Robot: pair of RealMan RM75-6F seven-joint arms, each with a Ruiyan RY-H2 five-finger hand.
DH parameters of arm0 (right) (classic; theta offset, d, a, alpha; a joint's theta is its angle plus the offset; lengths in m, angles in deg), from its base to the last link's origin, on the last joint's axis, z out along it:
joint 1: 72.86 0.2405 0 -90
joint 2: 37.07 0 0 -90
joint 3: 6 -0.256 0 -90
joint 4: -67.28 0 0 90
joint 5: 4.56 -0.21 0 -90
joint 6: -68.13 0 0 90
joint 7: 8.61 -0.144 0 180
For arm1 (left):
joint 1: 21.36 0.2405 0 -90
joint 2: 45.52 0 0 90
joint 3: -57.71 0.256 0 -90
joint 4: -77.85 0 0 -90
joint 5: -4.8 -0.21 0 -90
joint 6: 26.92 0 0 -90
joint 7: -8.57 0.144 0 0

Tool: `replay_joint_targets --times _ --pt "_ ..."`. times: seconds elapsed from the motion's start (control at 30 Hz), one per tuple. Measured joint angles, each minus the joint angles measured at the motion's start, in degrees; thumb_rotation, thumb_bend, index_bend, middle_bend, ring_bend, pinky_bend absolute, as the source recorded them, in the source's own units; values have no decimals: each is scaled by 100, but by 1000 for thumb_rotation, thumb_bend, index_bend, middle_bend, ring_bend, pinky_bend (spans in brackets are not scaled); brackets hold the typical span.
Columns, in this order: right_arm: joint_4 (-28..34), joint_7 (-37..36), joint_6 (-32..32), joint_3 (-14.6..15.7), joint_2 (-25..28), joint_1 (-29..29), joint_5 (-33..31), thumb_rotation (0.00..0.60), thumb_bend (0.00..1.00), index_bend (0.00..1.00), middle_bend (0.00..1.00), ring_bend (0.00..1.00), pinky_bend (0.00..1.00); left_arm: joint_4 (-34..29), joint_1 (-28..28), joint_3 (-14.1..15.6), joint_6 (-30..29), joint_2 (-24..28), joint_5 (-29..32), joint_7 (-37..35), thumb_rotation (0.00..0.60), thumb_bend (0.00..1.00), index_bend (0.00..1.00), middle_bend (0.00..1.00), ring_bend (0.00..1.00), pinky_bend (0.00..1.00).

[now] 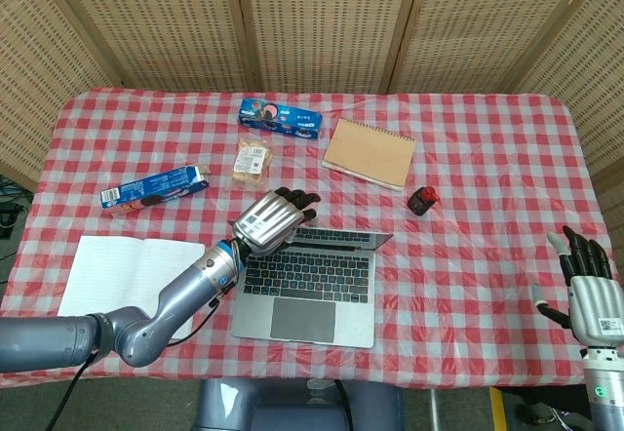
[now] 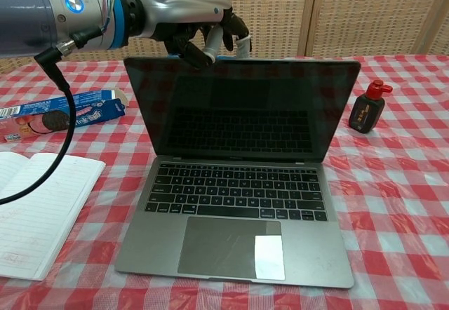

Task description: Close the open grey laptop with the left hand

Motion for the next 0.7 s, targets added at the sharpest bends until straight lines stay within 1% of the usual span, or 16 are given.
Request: replay_joint_targets --times 0.23,0.5,0.7 --pt "7 26 3 13 -12 8 20 600 611 0 0 0 0 -199 -19 75 -108 19 -47 -81 600 1000 516 291 291 322" --pt "24 57 2 26 -15 11 36 600 612 0 0 0 0 -567 -3 204 -146 154 -86 -213 600 1000 518 294 295 328" --pt "51 46 -47 22 4 -2 60 600 611 0 0 0 0 -762 7 378 -106 258 -38 -244 600 1000 520 296 296 329"
